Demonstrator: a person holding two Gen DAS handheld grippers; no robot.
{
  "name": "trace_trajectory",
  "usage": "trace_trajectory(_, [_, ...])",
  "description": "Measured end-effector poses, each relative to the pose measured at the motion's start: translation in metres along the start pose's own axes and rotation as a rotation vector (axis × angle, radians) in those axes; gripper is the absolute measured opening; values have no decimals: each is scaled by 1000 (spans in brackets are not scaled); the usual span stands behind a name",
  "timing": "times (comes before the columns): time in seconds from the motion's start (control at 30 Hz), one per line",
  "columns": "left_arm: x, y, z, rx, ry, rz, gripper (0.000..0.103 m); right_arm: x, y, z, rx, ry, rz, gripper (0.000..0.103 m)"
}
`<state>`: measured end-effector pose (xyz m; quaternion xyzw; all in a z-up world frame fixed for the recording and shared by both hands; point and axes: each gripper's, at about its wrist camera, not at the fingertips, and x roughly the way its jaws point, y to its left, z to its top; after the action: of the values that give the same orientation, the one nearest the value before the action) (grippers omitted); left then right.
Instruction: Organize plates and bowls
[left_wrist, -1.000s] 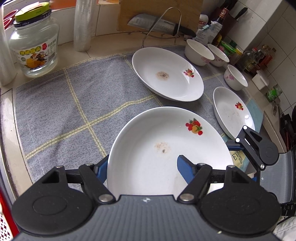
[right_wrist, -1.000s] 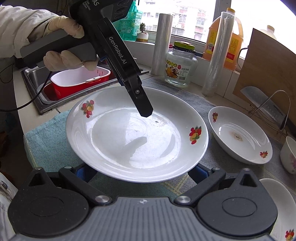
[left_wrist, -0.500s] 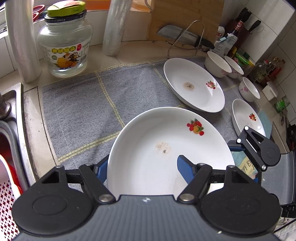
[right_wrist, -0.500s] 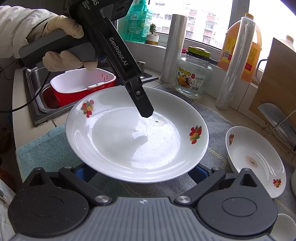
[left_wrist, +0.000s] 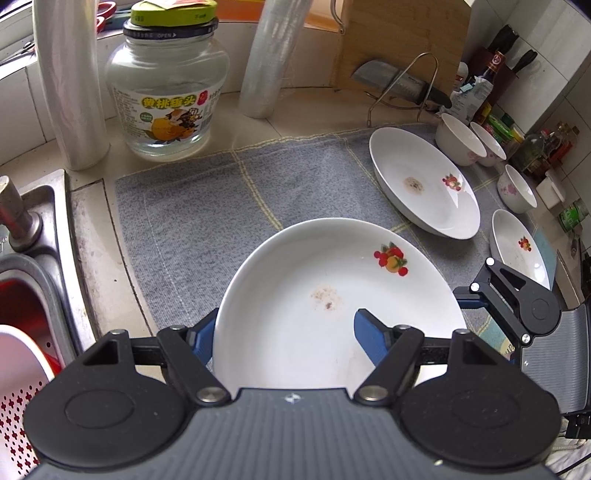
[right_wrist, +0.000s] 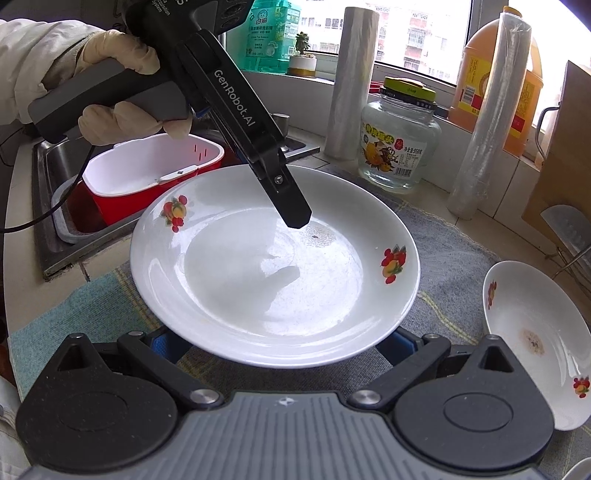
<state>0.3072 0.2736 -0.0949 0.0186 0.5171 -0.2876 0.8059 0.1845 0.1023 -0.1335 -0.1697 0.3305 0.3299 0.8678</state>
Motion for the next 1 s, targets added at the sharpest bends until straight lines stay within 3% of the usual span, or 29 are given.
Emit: trace_trajectory(1.0, [21,23,7,-15,-1,-20,74,30,-3,6,60,56,-4,103])
